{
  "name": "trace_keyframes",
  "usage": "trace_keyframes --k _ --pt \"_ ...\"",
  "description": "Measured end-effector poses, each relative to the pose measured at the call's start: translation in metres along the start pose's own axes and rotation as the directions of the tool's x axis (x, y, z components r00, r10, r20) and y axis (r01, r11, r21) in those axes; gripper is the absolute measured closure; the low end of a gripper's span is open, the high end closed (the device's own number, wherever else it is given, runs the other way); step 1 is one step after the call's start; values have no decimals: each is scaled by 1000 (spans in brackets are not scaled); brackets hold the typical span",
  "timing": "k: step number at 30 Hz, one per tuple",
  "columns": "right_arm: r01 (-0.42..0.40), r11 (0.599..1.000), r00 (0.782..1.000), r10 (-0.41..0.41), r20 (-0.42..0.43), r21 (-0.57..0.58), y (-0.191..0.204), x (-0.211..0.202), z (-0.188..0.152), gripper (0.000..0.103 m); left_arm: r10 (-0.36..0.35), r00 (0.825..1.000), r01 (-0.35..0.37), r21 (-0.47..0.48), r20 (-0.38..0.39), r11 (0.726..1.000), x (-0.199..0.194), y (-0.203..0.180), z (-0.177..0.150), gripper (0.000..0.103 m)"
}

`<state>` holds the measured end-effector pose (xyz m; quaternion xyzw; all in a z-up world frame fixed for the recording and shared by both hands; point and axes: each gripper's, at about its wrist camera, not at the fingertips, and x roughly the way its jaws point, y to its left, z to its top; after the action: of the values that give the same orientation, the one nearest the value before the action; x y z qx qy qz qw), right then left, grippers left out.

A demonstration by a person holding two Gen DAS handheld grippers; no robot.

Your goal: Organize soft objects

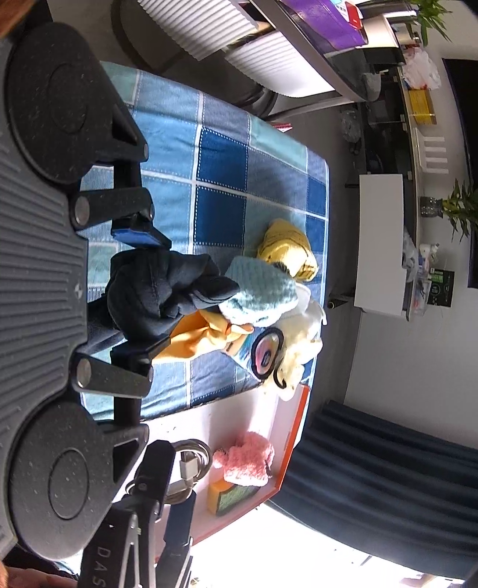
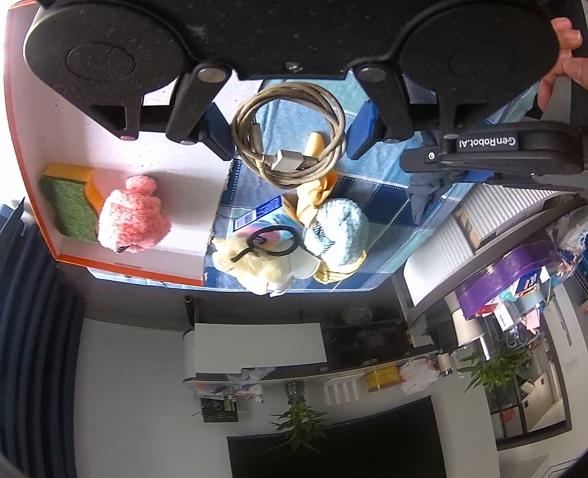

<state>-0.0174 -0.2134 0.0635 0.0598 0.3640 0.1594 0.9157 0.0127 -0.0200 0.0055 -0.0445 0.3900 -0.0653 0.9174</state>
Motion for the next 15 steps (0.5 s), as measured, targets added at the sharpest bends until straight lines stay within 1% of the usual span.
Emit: trace_keyframes --k 15 --pt "37 999 999 -38 25 35 -18 -16 -2 22 -27 1000 27 47 -3 999 -1 -23 1 53"
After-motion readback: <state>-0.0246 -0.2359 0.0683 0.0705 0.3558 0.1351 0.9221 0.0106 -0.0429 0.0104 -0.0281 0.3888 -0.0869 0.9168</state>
